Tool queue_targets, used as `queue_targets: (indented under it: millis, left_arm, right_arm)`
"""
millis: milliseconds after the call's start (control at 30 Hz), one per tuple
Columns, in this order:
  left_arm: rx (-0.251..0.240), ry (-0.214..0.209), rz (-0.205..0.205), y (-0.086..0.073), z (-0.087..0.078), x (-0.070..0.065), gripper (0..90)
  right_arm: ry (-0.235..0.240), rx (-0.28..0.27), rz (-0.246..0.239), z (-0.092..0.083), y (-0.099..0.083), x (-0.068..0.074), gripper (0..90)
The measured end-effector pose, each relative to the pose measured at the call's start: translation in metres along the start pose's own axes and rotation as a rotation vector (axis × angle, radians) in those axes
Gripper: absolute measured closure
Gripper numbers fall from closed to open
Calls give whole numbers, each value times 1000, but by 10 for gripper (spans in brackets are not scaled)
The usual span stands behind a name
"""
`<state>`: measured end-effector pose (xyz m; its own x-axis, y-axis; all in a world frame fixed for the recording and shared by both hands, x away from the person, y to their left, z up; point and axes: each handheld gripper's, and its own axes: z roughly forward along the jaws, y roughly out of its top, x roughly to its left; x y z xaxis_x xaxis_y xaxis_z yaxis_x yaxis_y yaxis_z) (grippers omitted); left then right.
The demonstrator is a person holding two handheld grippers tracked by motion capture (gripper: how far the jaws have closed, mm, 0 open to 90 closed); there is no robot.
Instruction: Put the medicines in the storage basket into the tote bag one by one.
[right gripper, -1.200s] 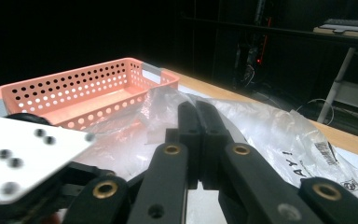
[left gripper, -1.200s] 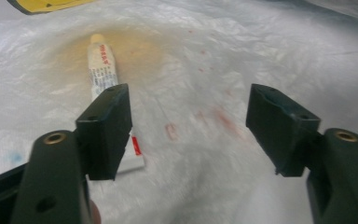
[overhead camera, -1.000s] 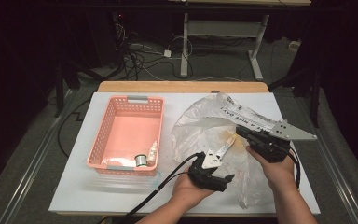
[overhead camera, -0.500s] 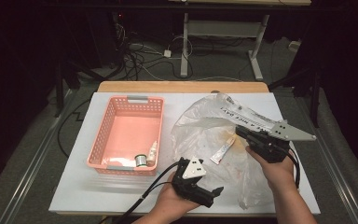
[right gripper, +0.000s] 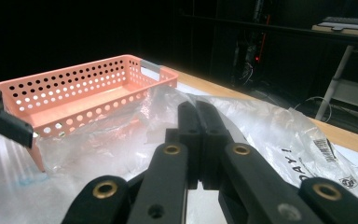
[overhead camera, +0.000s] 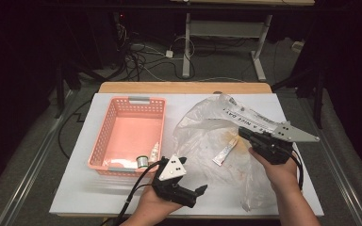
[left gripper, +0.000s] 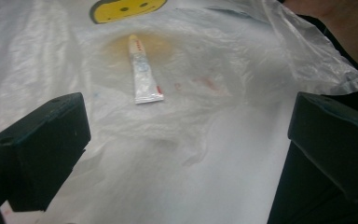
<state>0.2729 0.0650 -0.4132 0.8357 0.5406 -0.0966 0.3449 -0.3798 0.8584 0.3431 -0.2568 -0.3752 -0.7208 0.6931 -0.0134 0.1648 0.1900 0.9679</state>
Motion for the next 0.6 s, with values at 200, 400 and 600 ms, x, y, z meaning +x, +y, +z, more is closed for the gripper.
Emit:
queue_targets:
  millis: [200,400,600]
  left_arm:
    - [-15,70,-32,-5,-16,19,0]
    - [-21,123,-59,-7,-26,34,0]
    - [-11,165,-99,-12,-34,50,0]
  right_arm:
    - [0,0,-1,0,0,0,900]
    - [-2,-3,3,-1,0,-1,900]
    - [-1,0,3,-1,-1,-1,900]
